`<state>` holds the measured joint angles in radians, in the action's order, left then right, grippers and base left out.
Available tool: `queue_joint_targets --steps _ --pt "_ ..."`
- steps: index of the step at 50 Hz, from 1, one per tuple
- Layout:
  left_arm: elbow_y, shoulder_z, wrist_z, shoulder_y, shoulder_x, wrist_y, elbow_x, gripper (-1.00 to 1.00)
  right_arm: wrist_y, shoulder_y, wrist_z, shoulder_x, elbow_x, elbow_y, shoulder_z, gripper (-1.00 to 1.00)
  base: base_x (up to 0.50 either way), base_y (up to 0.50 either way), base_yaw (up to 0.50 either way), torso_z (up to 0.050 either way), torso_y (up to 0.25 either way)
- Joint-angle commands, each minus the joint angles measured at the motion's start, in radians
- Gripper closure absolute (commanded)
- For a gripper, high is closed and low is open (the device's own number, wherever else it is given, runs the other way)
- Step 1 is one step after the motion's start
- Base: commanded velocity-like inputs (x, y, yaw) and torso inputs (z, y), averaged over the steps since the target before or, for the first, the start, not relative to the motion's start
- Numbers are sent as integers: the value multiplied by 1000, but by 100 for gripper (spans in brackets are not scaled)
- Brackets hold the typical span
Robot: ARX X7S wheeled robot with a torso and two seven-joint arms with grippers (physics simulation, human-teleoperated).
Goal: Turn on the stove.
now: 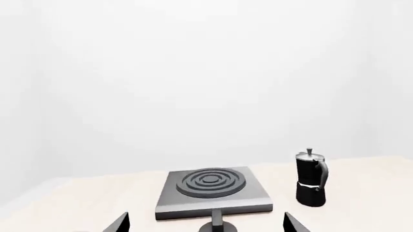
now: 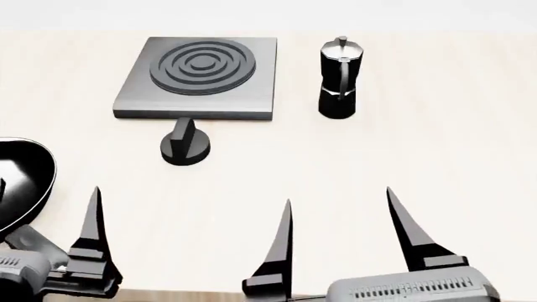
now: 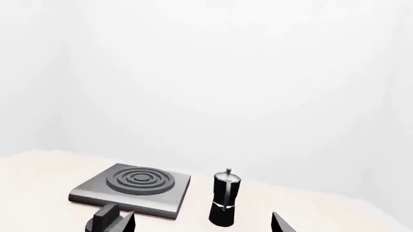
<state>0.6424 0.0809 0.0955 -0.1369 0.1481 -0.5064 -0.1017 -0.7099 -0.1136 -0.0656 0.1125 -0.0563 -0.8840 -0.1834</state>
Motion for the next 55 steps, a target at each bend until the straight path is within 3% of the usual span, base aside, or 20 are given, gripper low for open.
queue_joint_targets --steps 1,10,55 --pt "119 -30 7 -83 14 -121 -45 -100 -118 -89 -4 10 -8 -99 -23 -100 0 0 0 0 0" --pt "149 -9 25 -80 30 -123 -24 -100 -142 -102 -27 44 -62 -138 -99 -100 0 0 0 0 0" --pt "151 9 55 -69 58 -98 -41 -100 -134 -97 -37 44 -62 -151 -98 -100 0 125 0 0 0"
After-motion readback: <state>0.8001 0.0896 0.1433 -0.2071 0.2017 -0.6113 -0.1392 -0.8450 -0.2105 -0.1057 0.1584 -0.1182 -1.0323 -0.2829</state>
